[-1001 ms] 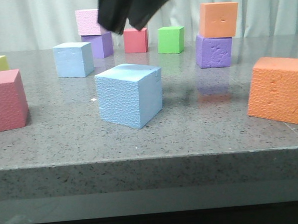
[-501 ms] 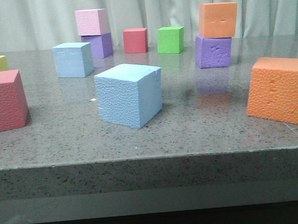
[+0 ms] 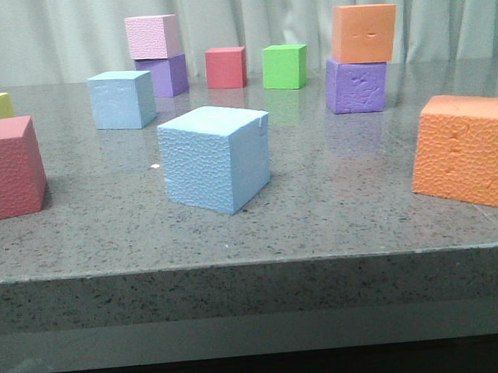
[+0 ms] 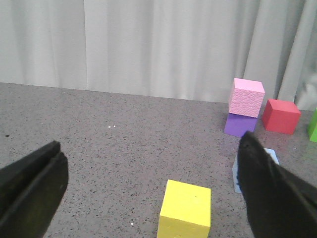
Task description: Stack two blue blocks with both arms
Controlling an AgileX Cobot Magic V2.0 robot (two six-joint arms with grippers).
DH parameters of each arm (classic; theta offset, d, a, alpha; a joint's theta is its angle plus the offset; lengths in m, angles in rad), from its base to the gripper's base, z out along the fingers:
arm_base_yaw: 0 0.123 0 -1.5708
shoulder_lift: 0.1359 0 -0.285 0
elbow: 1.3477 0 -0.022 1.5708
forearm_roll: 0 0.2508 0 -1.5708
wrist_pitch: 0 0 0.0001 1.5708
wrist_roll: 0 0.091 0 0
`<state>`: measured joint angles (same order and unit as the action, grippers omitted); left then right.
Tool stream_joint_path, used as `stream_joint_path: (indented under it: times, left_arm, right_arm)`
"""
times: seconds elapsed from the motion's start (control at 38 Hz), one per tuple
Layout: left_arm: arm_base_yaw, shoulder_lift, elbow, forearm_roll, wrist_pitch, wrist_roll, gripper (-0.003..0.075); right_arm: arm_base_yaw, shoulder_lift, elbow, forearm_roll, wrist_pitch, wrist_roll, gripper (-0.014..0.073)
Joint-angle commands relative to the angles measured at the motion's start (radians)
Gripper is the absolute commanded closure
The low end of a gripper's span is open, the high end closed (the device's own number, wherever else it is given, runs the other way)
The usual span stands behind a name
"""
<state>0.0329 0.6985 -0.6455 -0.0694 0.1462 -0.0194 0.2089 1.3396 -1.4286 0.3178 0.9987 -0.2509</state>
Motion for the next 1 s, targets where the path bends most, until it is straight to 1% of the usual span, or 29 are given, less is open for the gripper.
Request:
stream_joint_path:
  times: [0.0, 0.08, 0.21, 0.4, 0.5, 0.58, 0.68, 0.82, 0.92, 0.97]
  left_arm:
    - [0.001, 0.0, -0.034, -0.001, -0.086, -0.001, 0.0048]
    - [0.001, 0.0, -0.034, -0.001, -0.086, -0.001, 0.0048]
    - [0.001, 0.0, -0.034, -0.001, -0.086, -0.001, 0.0048]
    - [0.001, 0.0, -0.034, -0.001, -0.086, -0.001, 0.0048]
    - [0.001, 0.0, -0.034, -0.001, -0.086, -0.001, 0.0048]
    - [0.001, 0.0, -0.034, -0.001, -0.114, -0.001, 0.0048]
    - [0.001, 0.0, -0.034, -0.01, -0.127, -0.001, 0.0048]
    - [0.001, 0.019, -0.036, -0.01, -0.153, -0.001, 0.0048]
    - [0.001, 0.081, -0.091, -0.002, -0.153, 0.0, 0.0048]
    - [0.001, 0.123, -0.135, -0.002, -0.127, 0.0, 0.0048]
  right_arm:
    - [-0.063, -0.115, 0.097, -0.008, -0.128, 0.001, 0.0664]
    - [-0.096, -0.19, 0.193, -0.021, -0.189, 0.001, 0.0664]
    - [-0.103, -0.316, 0.365, -0.057, -0.322, 0.001, 0.0664]
    - [-0.103, -0.575, 0.655, -0.06, -0.562, 0.0, 0.0664]
    - [-0.103, -0.729, 0.798, -0.06, -0.618, -0.002, 0.0664]
    - [-0.103, -0.821, 0.873, -0.06, -0.635, -0.002, 0.0664]
    - [-0.103, -0.885, 0.926, -0.06, -0.661, -0.002, 0.0664]
    - [-0.103, -0.892, 0.929, -0.06, -0.671, -0.002, 0.0664]
    - [-0.103, -0.892, 0.929, -0.06, -0.675, -0.002, 0.0664]
    - [-0.103, -0.892, 0.929, -0.06, -0.673, -0.002, 0.0664]
